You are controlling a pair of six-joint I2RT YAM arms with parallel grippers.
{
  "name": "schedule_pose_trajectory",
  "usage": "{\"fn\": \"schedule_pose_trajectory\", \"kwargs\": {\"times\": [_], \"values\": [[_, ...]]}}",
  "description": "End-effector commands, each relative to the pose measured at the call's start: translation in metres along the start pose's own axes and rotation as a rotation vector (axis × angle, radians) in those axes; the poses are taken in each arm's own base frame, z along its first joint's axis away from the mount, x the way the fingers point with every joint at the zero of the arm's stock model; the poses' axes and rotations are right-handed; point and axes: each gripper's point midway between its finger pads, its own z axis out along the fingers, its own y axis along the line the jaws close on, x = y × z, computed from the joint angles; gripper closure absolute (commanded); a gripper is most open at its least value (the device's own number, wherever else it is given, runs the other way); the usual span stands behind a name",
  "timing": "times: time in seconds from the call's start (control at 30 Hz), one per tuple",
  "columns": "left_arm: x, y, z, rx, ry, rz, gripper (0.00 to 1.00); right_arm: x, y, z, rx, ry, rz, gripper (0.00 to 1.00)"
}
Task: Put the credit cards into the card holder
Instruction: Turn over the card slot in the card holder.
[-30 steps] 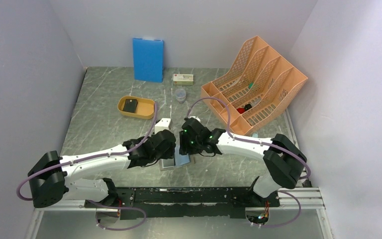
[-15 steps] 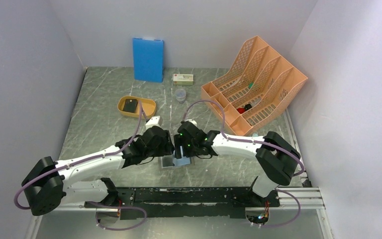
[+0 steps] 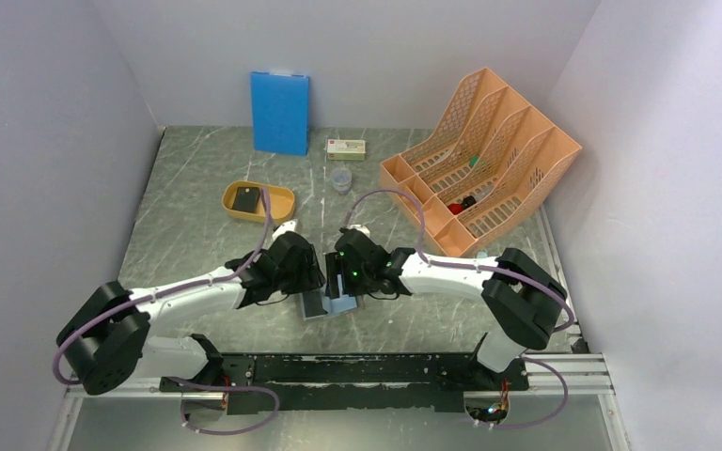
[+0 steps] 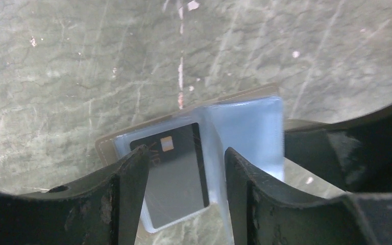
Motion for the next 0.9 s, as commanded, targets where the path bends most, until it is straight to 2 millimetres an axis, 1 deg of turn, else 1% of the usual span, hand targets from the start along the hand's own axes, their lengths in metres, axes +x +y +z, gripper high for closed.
{"fn": "schedule_pose_trajectory", "kwargs": {"times": [0.0, 0.13, 0.2, 0.3, 0.37, 0.4, 0.43, 0.5, 0.6, 0.67, 0.8, 0.87], "values": [[-0.003, 0.000, 0.010, -0.018, 0.011, 0.031, 0.45, 0.004, 0.002, 0.001, -0.011, 0.002, -0.002, 0.28], [0.006, 0.024, 0.016, -0.108, 0.026, 0.063, 0.65, 0.005, -0.003, -0.008, 0.005, -0.003, -0.004, 0.28], [0.008, 0.035, 0.014, -0.137, 0.025, 0.070, 0.70, 0.005, -0.007, -0.016, 0.017, -0.011, -0.008, 0.28], [0.009, 0.040, 0.011, -0.146, 0.015, 0.079, 0.79, 0.000, -0.011, -0.031, 0.038, -0.040, -0.012, 0.29], [0.008, 0.043, 0.010, -0.155, 0.009, 0.087, 0.82, -0.009, -0.006, -0.044, 0.019, -0.075, -0.011, 0.32], [0.007, 0.044, 0.010, -0.159, 0.007, 0.090, 0.84, -0.014, 0.000, -0.049, -0.007, -0.093, -0.011, 0.35], [0.007, 0.045, 0.009, -0.164, 0.003, 0.095, 0.86, -0.019, 0.009, -0.055, -0.050, -0.113, -0.010, 0.39], [0.007, 0.046, 0.009, -0.169, 0.002, 0.102, 0.87, -0.024, 0.024, -0.057, -0.119, -0.121, -0.002, 0.48], [0.007, 0.048, 0.010, -0.174, 0.003, 0.105, 0.87, -0.024, 0.040, -0.048, -0.179, -0.092, -0.001, 0.62], [0.008, 0.048, 0.011, -0.173, 0.008, 0.103, 0.86, -0.021, 0.044, -0.037, -0.192, -0.069, -0.003, 0.68], [0.008, 0.049, 0.011, -0.183, 0.008, 0.107, 0.81, -0.008, 0.032, -0.008, -0.153, -0.023, 0.005, 0.76], [0.007, 0.051, 0.010, -0.197, 0.007, 0.109, 0.78, -0.001, 0.026, 0.001, -0.144, -0.009, 0.013, 0.78]]}}
